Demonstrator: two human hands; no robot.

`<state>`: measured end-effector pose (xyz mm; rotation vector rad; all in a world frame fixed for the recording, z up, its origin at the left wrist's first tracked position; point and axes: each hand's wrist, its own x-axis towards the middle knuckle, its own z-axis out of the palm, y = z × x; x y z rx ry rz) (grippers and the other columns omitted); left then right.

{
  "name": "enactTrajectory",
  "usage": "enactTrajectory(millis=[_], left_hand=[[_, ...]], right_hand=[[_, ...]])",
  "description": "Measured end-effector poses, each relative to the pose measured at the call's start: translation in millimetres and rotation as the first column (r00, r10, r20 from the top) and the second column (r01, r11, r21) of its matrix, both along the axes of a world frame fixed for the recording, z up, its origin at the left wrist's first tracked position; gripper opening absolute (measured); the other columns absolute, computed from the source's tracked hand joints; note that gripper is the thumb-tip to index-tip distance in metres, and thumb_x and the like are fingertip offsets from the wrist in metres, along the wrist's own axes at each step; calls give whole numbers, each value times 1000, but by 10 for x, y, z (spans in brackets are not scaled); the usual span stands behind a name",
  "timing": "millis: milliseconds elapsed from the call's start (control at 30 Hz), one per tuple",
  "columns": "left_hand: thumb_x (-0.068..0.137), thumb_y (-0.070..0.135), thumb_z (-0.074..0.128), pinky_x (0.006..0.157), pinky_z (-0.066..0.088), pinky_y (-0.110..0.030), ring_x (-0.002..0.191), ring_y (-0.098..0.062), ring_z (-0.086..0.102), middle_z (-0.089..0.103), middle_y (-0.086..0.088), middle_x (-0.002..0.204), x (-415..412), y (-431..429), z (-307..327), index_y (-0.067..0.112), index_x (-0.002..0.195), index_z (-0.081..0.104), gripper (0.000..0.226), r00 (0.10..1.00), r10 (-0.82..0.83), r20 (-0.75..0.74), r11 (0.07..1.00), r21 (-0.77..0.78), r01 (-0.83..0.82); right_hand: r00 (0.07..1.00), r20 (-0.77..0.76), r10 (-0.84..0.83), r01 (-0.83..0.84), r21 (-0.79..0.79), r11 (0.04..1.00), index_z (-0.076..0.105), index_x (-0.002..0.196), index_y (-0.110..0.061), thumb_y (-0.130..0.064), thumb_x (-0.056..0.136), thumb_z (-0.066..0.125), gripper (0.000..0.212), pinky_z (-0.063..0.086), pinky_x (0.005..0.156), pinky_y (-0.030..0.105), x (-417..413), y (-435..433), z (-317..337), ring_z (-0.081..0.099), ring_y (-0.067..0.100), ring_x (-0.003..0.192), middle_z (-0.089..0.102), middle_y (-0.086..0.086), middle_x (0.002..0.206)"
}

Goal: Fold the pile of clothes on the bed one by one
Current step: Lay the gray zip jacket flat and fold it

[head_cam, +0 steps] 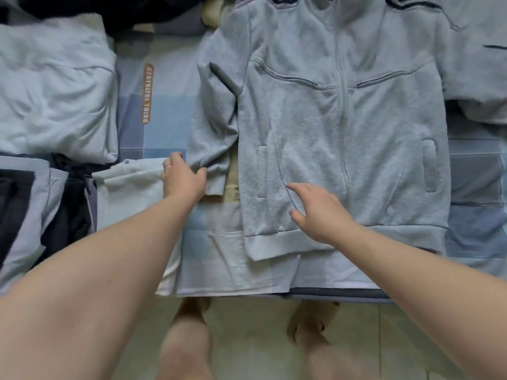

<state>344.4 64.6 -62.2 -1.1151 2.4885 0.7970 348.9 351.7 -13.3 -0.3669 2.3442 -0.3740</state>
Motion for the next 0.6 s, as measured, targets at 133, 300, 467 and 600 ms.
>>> enactTrajectory(millis=[133, 300, 467, 600], left_hand=[[84, 40, 77, 111, 38, -41, 135, -35, 47, 46, -18, 148, -492, -389, -327, 9, 151, 32, 86, 995, -71, 71, 987, 151, 59], [82, 20, 77, 75, 51, -34, 89, -28, 65, 69, -13, 94, -806, -710, -489, 6, 87, 64, 20, 956, -221, 194, 881, 460, 110], [83, 7, 61, 58, 39, -28, 71, -24, 55, 61, -8, 78, -1192, -1443, 75, 9, 84, 64, 4, 995, -88, 49, 841, 538, 48], [82, 24, 63, 60, 37, -32, 74, -25, 53, 56, -2, 71, -1633, -2466, 716, 14, 73, 57, 14, 963, -259, -74, 909, 319, 269]], right_hand=[[987, 72, -140, 138, 43, 990, 39, 149, -25, -27, 96, 57, 57, 38, 109, 47, -318, -634, -389, 45, 28, 133, 50, 4, 145], [929, 77, -362, 360, 38, 932, 48, 143, -22, -23, 96, 58, 48, 44, 103, 41, -635, -1293, -597, 56, 26, 121, 57, 5, 135], [918, 43, -394, 392, 37, 919, 47, 142, -20, -21, 98, 54, 46, 43, 102, 38, -947, -1837, -338, 53, 23, 124, 54, 3, 141], [938, -2, -345, 345, 27, 938, 46, 142, -20, -21, 97, 55, 47, 41, 103, 36, -1243, -2419, -67, 51, 23, 128, 54, 2, 141]])
